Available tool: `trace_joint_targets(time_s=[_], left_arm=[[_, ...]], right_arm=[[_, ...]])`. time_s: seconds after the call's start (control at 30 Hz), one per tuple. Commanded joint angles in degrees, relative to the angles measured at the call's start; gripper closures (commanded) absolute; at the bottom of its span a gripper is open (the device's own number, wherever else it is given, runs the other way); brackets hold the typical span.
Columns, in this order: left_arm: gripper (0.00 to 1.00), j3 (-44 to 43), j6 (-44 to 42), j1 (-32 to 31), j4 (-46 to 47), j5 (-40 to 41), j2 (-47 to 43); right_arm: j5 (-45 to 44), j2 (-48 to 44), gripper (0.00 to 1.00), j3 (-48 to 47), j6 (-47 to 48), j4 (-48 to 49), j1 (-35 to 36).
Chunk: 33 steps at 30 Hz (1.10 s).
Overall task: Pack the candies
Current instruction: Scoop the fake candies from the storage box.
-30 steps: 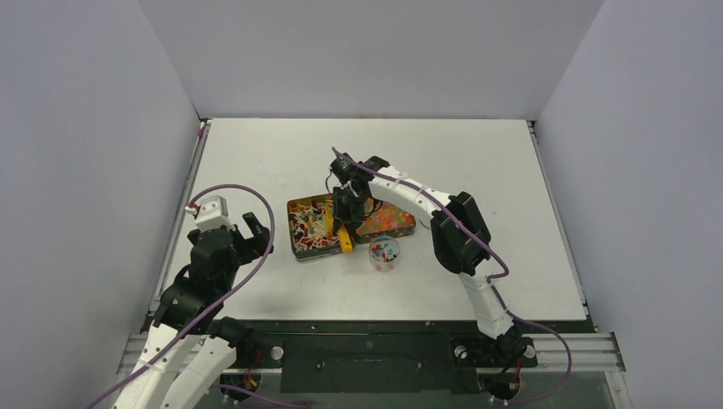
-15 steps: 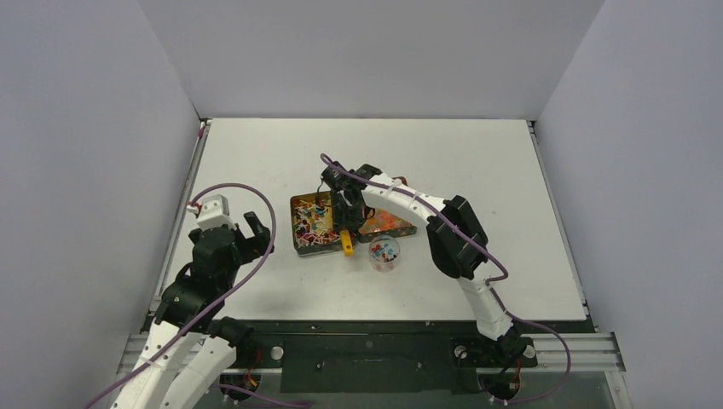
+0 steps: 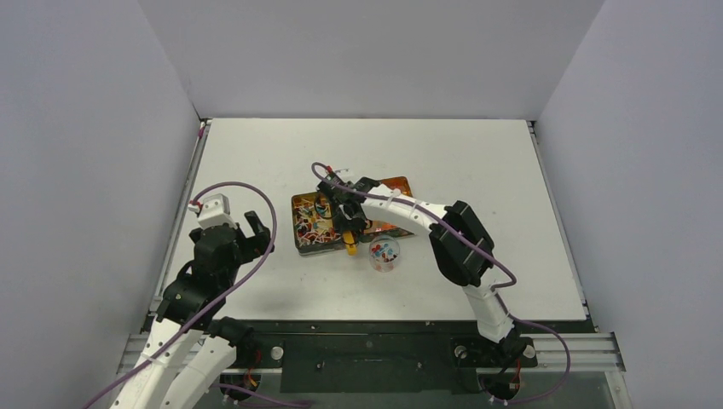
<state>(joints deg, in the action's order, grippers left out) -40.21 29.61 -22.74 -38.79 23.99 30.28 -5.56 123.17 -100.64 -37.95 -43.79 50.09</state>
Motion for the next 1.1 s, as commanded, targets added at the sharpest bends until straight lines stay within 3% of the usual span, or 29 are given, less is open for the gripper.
trace_joint_targets(time_s=[0.0, 0.5, 1.07], left_arm=[[0.04, -0.3, 0.4, 0.5, 1.7, -0.2, 0.1], [0.04, -0.2, 0.3, 1.6, 2.0, -1.0, 0.6], [0.04, -0.2, 0.3, 2.1, 2.2, -1.7, 2.2]], right_arm=[[-8.5, -2.9, 1.00, 4.1, 2.2, 2.1, 0.1], [-14.7, -11.5, 1.00, 18.7, 4.7, 16.4, 3.1], [-20.0, -19.6, 1.00, 28.7, 8.8, 30.6, 6.3]])
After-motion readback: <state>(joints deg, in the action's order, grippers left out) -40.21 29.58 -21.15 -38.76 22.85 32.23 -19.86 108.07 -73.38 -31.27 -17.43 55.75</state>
